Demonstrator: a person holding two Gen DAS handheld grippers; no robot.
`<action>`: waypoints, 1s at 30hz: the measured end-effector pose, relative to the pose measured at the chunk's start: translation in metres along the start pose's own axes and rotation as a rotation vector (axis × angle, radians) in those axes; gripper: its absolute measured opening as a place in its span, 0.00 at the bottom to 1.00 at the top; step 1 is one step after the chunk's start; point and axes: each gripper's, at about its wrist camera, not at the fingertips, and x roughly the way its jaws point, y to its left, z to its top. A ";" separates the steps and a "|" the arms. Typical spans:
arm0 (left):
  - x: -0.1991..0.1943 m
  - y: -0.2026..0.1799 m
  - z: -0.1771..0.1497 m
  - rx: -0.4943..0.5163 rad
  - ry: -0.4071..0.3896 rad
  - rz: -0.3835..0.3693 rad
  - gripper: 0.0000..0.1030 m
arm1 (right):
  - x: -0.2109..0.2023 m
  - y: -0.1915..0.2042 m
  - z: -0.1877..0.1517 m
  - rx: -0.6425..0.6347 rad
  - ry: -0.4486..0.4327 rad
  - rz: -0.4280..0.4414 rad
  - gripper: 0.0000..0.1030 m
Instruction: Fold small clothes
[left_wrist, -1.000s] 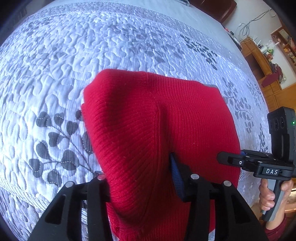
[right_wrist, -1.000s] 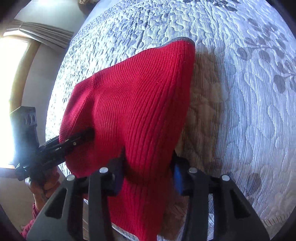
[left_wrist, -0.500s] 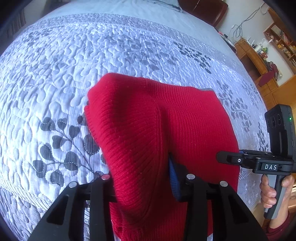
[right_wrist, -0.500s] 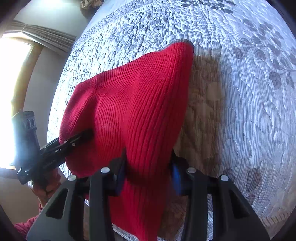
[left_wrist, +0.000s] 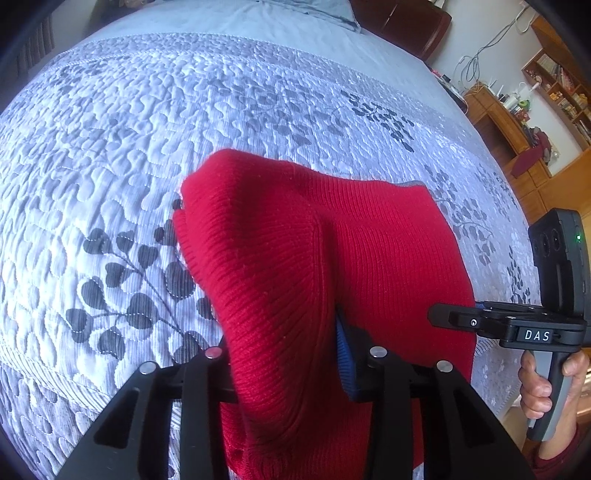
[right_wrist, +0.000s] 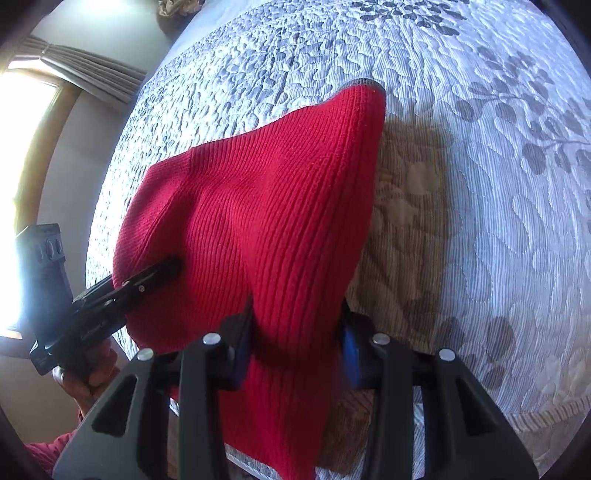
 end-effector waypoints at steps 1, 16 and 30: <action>-0.001 -0.001 -0.001 -0.002 0.001 0.000 0.37 | -0.001 0.000 -0.001 0.001 0.000 0.003 0.37; 0.002 -0.108 -0.013 0.035 0.067 -0.117 0.33 | -0.101 -0.056 -0.044 0.039 -0.032 -0.048 0.35; 0.045 -0.236 0.069 0.065 0.022 -0.151 0.31 | -0.190 -0.161 0.035 0.034 -0.095 -0.149 0.35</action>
